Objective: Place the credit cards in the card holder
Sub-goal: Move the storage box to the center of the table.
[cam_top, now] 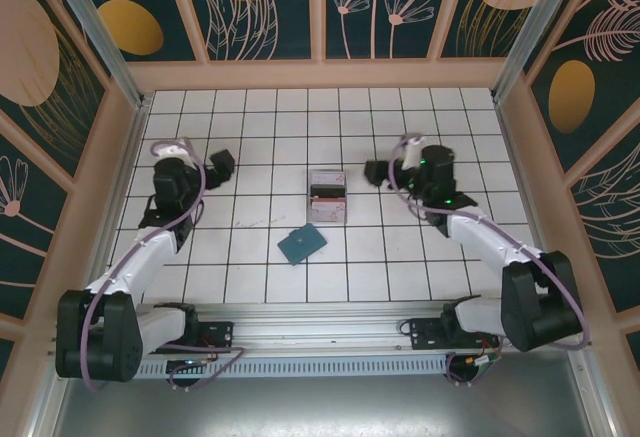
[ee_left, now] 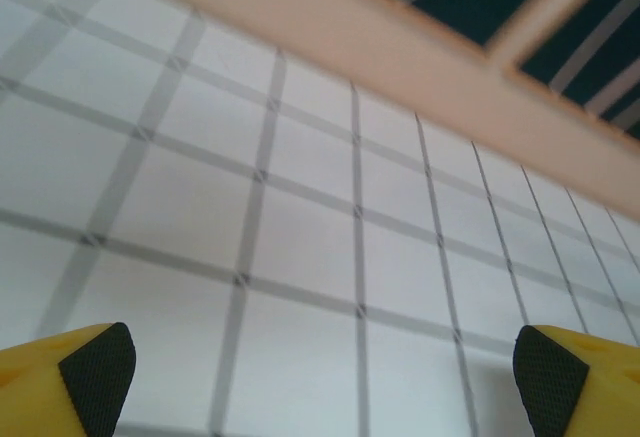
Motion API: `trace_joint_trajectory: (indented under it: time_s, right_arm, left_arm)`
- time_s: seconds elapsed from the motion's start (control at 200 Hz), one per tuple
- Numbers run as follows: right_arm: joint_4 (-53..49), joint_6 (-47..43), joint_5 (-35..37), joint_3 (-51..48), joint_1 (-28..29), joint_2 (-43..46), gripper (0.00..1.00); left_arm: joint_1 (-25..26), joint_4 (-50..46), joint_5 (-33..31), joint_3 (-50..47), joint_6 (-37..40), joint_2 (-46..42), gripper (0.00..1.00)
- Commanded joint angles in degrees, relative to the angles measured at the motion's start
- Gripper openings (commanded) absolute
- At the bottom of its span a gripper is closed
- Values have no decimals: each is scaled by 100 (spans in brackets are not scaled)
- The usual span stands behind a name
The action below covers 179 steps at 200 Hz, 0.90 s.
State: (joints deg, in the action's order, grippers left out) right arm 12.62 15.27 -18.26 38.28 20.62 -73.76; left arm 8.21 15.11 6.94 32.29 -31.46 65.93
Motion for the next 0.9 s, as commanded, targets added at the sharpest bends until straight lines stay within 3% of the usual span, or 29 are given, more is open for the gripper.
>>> trace_joint_trajectory:
  time_s: [0.0,0.115,0.32,0.375,0.445,0.531,0.676,0.766,0.891]
  right_arm:
    - [-665,913,-502,-290,424,-135,91]
    - [-735,1099,-183,-339,933,-491,86]
    - [-556,1208,-81,-21,1335,-1272,75]
    - [-471,1249,-99,59,1347,-1476,73]
    - [-582,1290,-21,266,1346,-1732,69]
    - [-558,1212,-3,450,1344,-1931,68]
    - [-764,999,174,853,1304,-2296,67]
    - [-784,986,176,1029,1216,-2489,66]
    - [-622,1000,52,1140,1102,-2636,66]
  left_arm:
    - [872,-866,729,-255,-780,-119,98]
    - [1412,-751,1204,-406,-980,214,95]
    - [1795,-1208,1651,334,-281,1391,90]
    - [1832,-1145,1794,555,-234,1709,89]
    - [1839,-1099,2077,820,-107,2126,77]
    - [1839,-1205,2105,1135,-12,2546,71]
    - [1840,-1175,2106,1621,-13,3067,69]
    - [1834,-1276,2159,2068,-18,3550,62]
    - [1840,-1248,2301,2613,-79,4091,62]
